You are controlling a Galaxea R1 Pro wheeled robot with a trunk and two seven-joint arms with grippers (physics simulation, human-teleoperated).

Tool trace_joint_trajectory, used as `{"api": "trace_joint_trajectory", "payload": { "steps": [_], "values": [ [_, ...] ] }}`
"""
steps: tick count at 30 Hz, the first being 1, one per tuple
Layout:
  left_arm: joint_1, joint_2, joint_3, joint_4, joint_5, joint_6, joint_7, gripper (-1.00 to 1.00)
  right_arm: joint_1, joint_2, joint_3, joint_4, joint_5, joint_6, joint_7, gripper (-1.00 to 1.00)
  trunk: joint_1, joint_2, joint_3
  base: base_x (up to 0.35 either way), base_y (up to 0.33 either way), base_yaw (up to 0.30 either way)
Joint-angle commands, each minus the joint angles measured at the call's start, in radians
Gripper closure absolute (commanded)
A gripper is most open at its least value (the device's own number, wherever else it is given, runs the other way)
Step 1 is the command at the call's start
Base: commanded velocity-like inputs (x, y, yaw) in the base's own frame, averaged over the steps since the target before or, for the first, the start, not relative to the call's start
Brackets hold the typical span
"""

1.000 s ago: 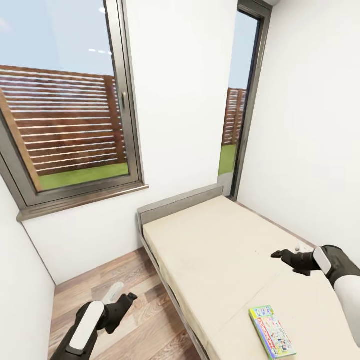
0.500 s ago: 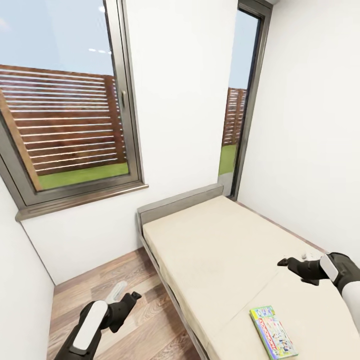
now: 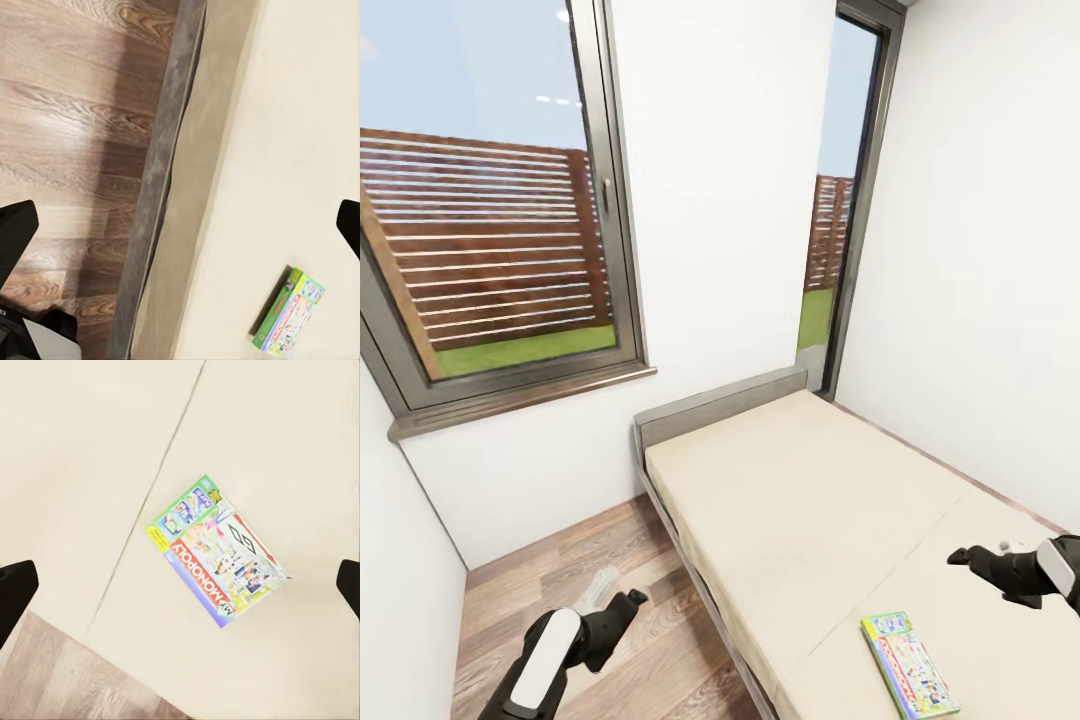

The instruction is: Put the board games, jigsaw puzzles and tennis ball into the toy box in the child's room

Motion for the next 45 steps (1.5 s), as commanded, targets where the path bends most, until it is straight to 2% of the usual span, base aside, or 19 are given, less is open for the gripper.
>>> {"api": "trace_joint_trajectory", "payload": {
  "steps": [1, 7, 25, 33, 41, 45],
  "values": [
    [0.000, -0.003, -0.003, 0.003, 0.009, -0.003, 0.004, -1.00, 0.007, -0.003, -0.003, 0.000, -0.004, 0.005, 0.000, -1.00, 0.004, -0.009, -0.005, 0.000, 0.000, 0.000],
    [0.001, 0.001, -0.033, 0.025, 0.004, -0.066, -0.010, -1.00, 0.037, -0.008, -0.005, 0.007, -0.004, 0.006, 0.000, -1.00, 0.027, -0.051, -0.024, 0.000, 0.000, 0.000],
    [0.003, 0.003, -0.042, 0.033, 0.009, -0.087, -0.027, -1.00, 0.044, -0.004, -0.005, 0.018, -0.004, 0.006, 0.002, -1.00, 0.096, -0.177, -0.080, 0.000, 0.000, 0.000],
    [0.010, 0.011, -0.039, 0.033, 0.014, -0.077, -0.148, -1.00, 0.045, 0.000, -0.005, 0.018, -0.004, 0.007, 0.002, -1.00, 0.127, -0.233, -0.105, 0.000, 0.000, 0.000],
    [0.029, 0.016, -0.034, 0.020, 0.018, -0.049, -0.204, -1.00, 0.046, 0.001, -0.005, 0.018, -0.004, 0.007, 0.002, -1.00, 0.158, -0.289, -0.130, 0.000, 0.000, 0.000],
    [0.042, 0.022, -0.031, -0.001, 0.022, -0.012, -0.259, -1.00, 0.045, 0.000, -0.005, 0.018, -0.005, 0.007, 0.003, -1.00, 0.173, -0.317, -0.143, 0.000, 0.000, 0.000]
  ]
}}
